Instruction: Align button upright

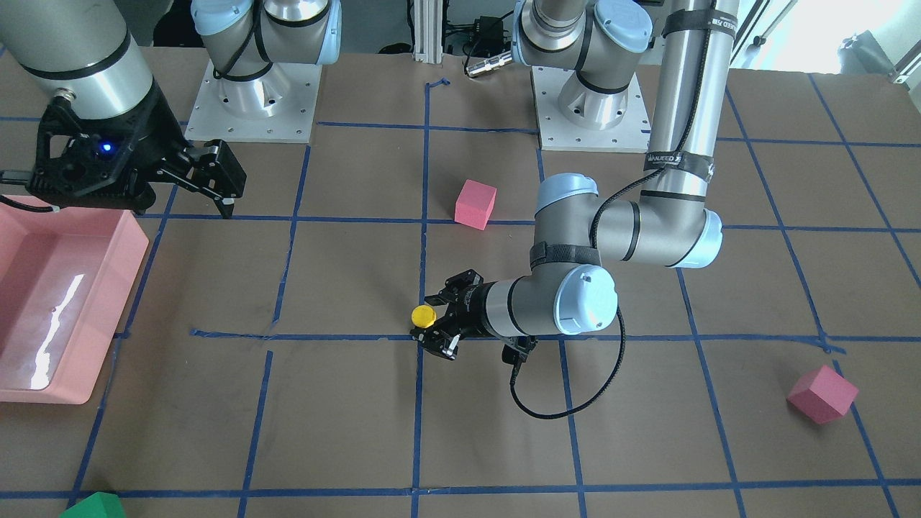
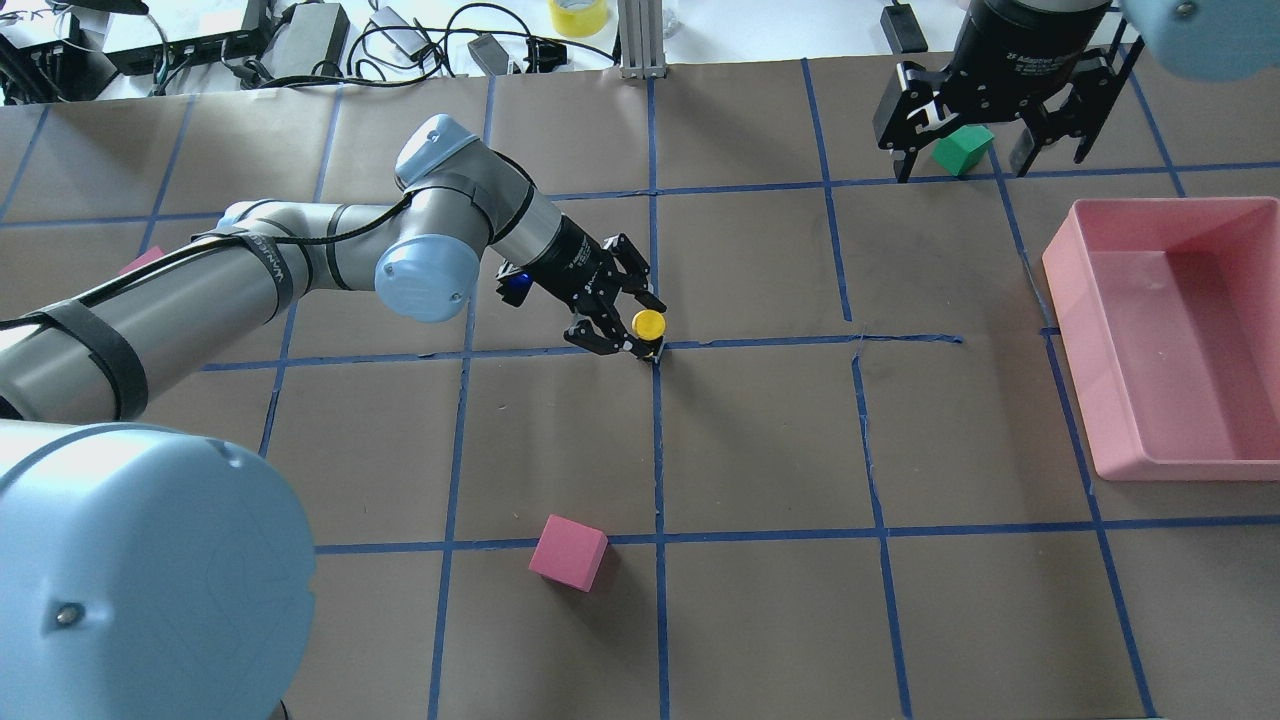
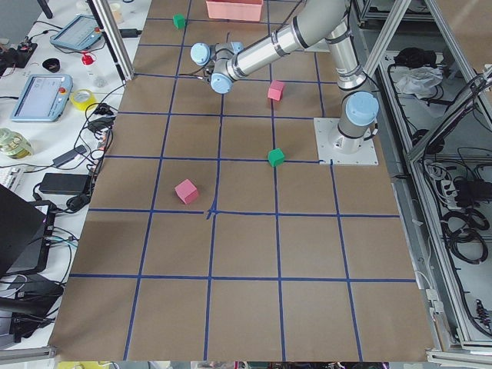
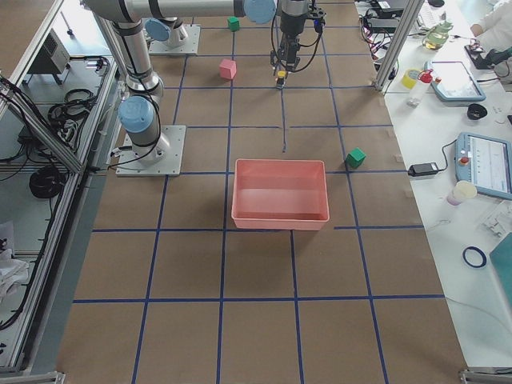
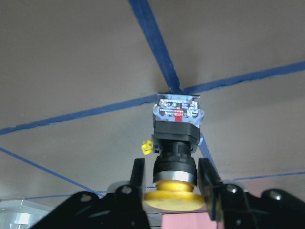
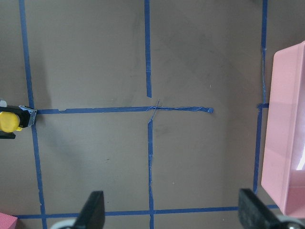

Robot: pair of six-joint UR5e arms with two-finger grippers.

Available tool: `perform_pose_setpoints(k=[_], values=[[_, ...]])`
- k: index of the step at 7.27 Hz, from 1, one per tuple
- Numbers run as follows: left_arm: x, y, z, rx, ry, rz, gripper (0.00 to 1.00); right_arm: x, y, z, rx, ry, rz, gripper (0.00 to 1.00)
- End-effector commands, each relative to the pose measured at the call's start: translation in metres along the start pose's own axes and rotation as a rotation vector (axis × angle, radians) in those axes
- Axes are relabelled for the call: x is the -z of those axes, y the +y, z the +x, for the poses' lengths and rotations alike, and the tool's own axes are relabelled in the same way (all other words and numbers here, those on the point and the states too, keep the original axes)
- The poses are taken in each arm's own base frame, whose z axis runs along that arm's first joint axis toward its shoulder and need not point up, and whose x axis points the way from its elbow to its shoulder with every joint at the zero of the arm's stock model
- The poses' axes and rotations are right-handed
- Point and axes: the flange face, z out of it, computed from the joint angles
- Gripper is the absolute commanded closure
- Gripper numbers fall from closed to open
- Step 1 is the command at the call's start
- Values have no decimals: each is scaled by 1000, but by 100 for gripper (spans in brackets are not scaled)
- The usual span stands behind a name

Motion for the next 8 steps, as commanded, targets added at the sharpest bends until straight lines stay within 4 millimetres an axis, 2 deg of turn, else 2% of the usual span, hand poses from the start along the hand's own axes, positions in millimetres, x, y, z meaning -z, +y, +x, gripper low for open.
perform_pose_setpoints(k=[1, 2, 3, 4, 6, 7, 8], values=[[30, 32, -2, -52, 47, 21, 0, 0, 0, 0, 0, 0, 0, 0], [59, 59, -8, -110, 72, 96, 0, -1, -1, 0, 0, 0, -1, 0], [86, 95, -17, -225, 78, 185, 0, 0, 0, 0, 0, 0, 0, 0], [105, 129, -35, -340, 46, 251, 1, -1, -1, 0, 0, 0, -1, 0], [152, 178, -74, -558, 41, 393, 2, 0, 0, 0, 0, 0, 0, 0], [176, 186, -101, -710, -70, 517, 2, 0, 0, 0, 0, 0, 0, 0], [191, 192, -125, -854, -187, 554, 2, 0, 0, 0, 0, 0, 0, 0]])
